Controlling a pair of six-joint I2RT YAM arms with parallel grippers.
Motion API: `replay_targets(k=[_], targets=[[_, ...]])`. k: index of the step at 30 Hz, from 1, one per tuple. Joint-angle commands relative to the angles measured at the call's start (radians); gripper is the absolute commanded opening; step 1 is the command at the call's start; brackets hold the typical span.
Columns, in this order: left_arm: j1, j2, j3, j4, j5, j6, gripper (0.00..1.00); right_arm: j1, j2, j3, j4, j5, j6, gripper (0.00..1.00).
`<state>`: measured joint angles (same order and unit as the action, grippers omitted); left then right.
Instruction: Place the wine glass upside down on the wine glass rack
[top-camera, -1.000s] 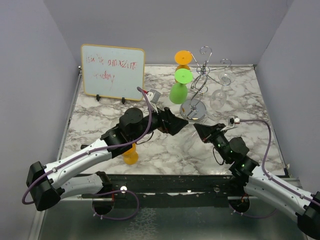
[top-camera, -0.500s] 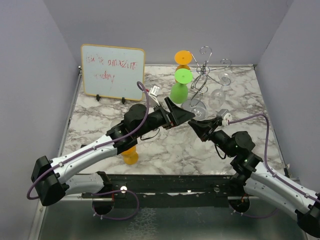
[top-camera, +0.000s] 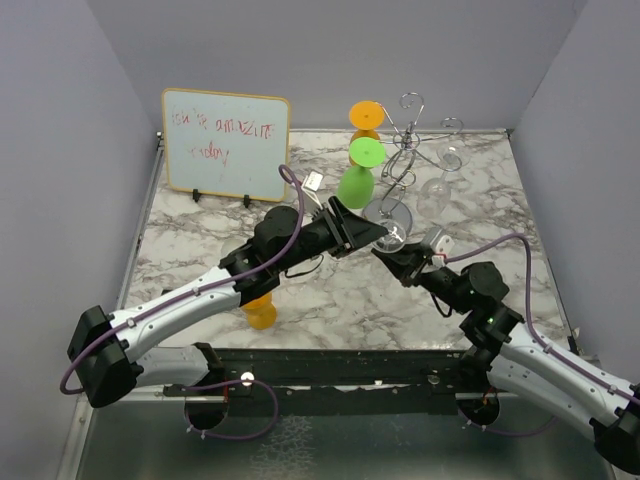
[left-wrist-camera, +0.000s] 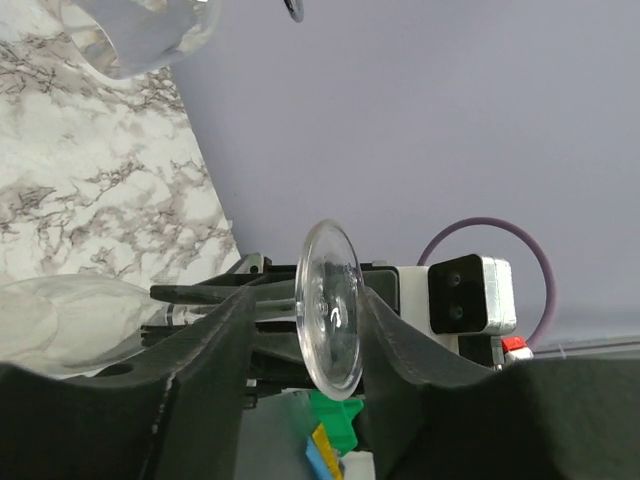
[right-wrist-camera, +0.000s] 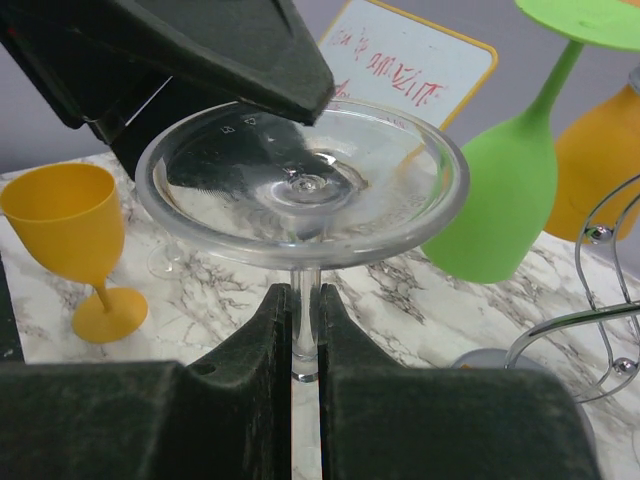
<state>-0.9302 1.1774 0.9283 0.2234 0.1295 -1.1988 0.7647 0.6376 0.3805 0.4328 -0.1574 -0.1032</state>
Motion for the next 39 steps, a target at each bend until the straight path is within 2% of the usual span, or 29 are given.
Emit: replay_targets(k=[1, 7, 8, 12, 14, 16, 18, 27, 39], targets=[[0.009, 0.019, 0.009, 0.053, 0.051, -0.041, 0.39, 0.004, 0.017, 0.026, 0.005, -0.054, -0.064, 0.01], [0.018, 0.01, 0.002, 0.053, 0.059, -0.054, 0.04, 0.004, 0.012, 0.002, 0.049, -0.03, -0.054, 0.01], [0.021, 0.008, 0.0, 0.053, 0.06, -0.055, 0.0, 0.004, 0.012, 0.002, 0.048, -0.031, -0.051, 0.01], [0.028, 0.001, 0.01, 0.053, 0.069, -0.053, 0.0, 0.004, 0.002, -0.008, 0.047, -0.017, -0.023, 0.06], [0.032, -0.006, 0.019, 0.053, 0.068, -0.053, 0.0, 0.004, -0.011, -0.021, 0.052, -0.003, 0.0, 0.14], [0.039, -0.012, 0.025, 0.053, 0.062, -0.064, 0.0, 0.004, -0.027, -0.038, 0.058, 0.01, 0.019, 0.29], [0.048, -0.018, 0.027, 0.056, 0.059, -0.084, 0.0, 0.004, -0.039, -0.053, 0.061, 0.012, 0.03, 0.35], [0.081, -0.031, 0.005, 0.087, 0.087, -0.173, 0.0, 0.004, 0.016, -0.06, 0.089, 0.004, -0.007, 0.34], [0.089, -0.021, -0.025, 0.118, 0.123, -0.243, 0.0, 0.004, 0.153, -0.032, 0.247, 0.005, -0.056, 0.33]])
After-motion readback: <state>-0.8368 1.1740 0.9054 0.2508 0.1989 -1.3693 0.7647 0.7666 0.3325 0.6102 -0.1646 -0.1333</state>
